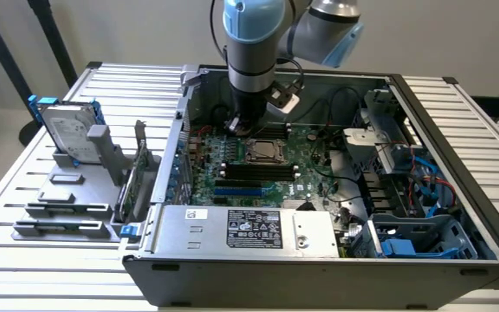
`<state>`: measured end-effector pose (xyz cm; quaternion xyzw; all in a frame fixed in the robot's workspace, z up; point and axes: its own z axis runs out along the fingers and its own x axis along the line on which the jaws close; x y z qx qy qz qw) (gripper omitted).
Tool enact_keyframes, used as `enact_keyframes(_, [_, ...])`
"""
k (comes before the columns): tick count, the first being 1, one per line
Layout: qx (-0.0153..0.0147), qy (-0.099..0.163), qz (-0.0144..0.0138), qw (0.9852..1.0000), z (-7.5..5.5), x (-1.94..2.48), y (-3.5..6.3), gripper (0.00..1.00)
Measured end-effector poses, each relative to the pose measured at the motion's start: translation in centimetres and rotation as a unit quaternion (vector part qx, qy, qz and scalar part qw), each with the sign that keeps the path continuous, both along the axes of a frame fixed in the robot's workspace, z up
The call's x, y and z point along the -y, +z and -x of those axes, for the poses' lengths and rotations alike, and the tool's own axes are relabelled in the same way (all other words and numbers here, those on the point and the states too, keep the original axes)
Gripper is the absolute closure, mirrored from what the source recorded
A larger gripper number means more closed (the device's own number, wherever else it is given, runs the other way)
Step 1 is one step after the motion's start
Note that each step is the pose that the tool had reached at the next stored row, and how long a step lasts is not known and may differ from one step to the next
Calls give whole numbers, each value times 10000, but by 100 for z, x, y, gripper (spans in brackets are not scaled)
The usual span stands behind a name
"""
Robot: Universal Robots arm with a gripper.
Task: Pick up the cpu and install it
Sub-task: 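Install the first cpu locking lever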
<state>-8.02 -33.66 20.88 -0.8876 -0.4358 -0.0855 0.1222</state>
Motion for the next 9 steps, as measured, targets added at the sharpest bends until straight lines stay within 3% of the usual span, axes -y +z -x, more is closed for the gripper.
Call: enact_keyframes(9, [5, 0, -1, 10000, 2, -31, -34, 89])
